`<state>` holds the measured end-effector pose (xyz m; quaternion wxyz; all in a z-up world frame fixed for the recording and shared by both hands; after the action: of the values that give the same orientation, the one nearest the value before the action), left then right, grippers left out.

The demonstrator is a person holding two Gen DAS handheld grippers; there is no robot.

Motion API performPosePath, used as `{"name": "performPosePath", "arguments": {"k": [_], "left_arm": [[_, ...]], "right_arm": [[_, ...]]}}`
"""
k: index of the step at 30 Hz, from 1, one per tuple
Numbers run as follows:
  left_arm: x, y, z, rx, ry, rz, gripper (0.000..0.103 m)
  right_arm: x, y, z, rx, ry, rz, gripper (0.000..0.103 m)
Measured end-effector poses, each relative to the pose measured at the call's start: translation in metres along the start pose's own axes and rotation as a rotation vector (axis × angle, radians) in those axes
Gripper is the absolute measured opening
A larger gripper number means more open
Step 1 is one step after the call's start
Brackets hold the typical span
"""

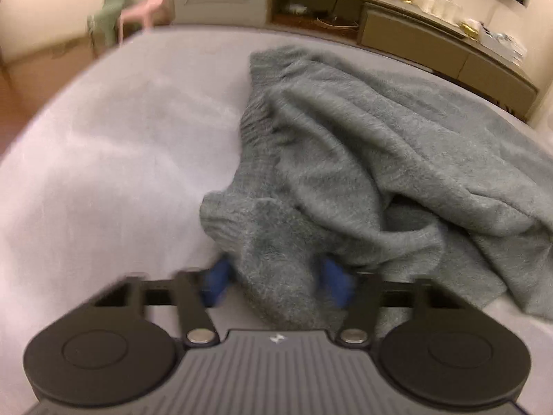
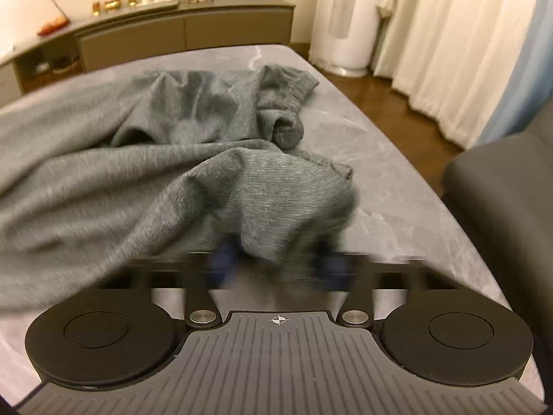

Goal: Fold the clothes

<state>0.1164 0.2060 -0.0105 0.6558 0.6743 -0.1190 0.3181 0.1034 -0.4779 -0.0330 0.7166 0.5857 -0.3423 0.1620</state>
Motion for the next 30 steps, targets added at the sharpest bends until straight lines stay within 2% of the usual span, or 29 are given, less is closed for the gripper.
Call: {"name": "performPosePath", "arguments": {"k": [1, 3, 5, 6, 7, 8, 9, 11, 13, 15, 16, 17, 18, 19, 21, 22, 24, 28, 30], "left_arm": [[0.008, 0.008, -0.004, -0.017, 0.018, 0.030, 0.007], [0.025, 0.032, -0.023, -0.072, 0.087, 0.103, 0.005], [0.042, 0.073, -0.064, -0.173, 0.233, 0.208, 0.005], [0.048, 0.089, -0.083, -0.197, 0.276, 0.257, 0.005], [0.051, 0.096, -0.098, -0.175, 0.293, 0.279, 0.005], [0.053, 0.090, -0.106, -0.133, 0.295, 0.248, 0.005], [0.054, 0.078, -0.113, -0.090, 0.290, 0.193, 0.005], [0.051, 0.050, -0.118, -0.062, 0.272, 0.072, 0.005], [0.047, 0.044, -0.112, -0.041, 0.230, 0.042, 0.006], [0.044, 0.043, -0.106, -0.026, 0.182, 0.031, 0.008], [0.042, 0.045, -0.103, -0.021, 0.160, 0.032, 0.008], [0.041, 0.047, -0.102, -0.015, 0.147, 0.032, 0.009], [0.040, 0.049, -0.103, -0.004, 0.145, 0.034, 0.011], [0.040, 0.052, -0.102, 0.004, 0.149, 0.039, 0.012], [0.041, 0.056, -0.100, 0.026, 0.157, 0.056, 0.022], [0.041, 0.060, -0.100, 0.051, 0.155, 0.074, 0.026], [0.043, 0.067, -0.100, 0.101, 0.151, 0.109, 0.040], [0.044, 0.085, -0.096, 0.138, 0.119, 0.186, 0.046], [0.045, 0.088, -0.091, 0.111, 0.096, 0.204, 0.051]], "right_arm": [[0.003, 0.005, 0.004, 0.011, -0.020, 0.026, 0.004], [0.013, 0.035, 0.017, 0.033, -0.083, 0.153, 0.003], [0.020, 0.078, 0.035, 0.025, -0.175, 0.314, 0.001], [0.019, 0.095, 0.043, 0.023, -0.210, 0.370, 0.002], [0.017, 0.096, 0.044, 0.025, -0.206, 0.352, 0.002], [0.014, 0.096, 0.045, 0.026, -0.203, 0.334, 0.002], [0.012, 0.094, 0.046, 0.027, -0.199, 0.311, 0.002], [0.005, 0.070, 0.043, 0.017, -0.171, 0.195, 0.002], [-0.001, 0.048, 0.041, 0.008, -0.146, 0.087, 0.004], [-0.003, 0.049, 0.042, 0.001, -0.160, 0.073, 0.013], [-0.004, 0.050, 0.043, -0.003, -0.165, 0.065, 0.021], [-0.008, 0.051, 0.041, -0.012, -0.161, 0.051, 0.022], [-0.011, 0.052, 0.041, -0.024, -0.160, 0.040, 0.030], [-0.012, 0.055, 0.046, -0.047, -0.176, 0.050, 0.045], [-0.013, 0.066, 0.057, -0.083, -0.226, 0.107, 0.057], [-0.014, 0.072, 0.063, -0.099, -0.249, 0.133, 0.061], [-0.017, 0.079, 0.073, -0.108, -0.276, 0.146, 0.063], [-0.026, 0.096, 0.071, -0.086, -0.261, 0.154, 0.065], [-0.031, 0.102, 0.064, -0.100, -0.201, 0.152, 0.074]]}}
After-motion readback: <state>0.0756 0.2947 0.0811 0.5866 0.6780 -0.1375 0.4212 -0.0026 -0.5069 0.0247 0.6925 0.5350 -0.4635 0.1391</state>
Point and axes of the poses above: each gripper's, at about its wrist camera, not at the fingertips, and y roughly against the way its jaws point, z to its right, x to its top, the point moved 1 cm from there along -y, roughly the way its jaws point, and after that the axes turned 1 degree about z, right-handed, at the moved point
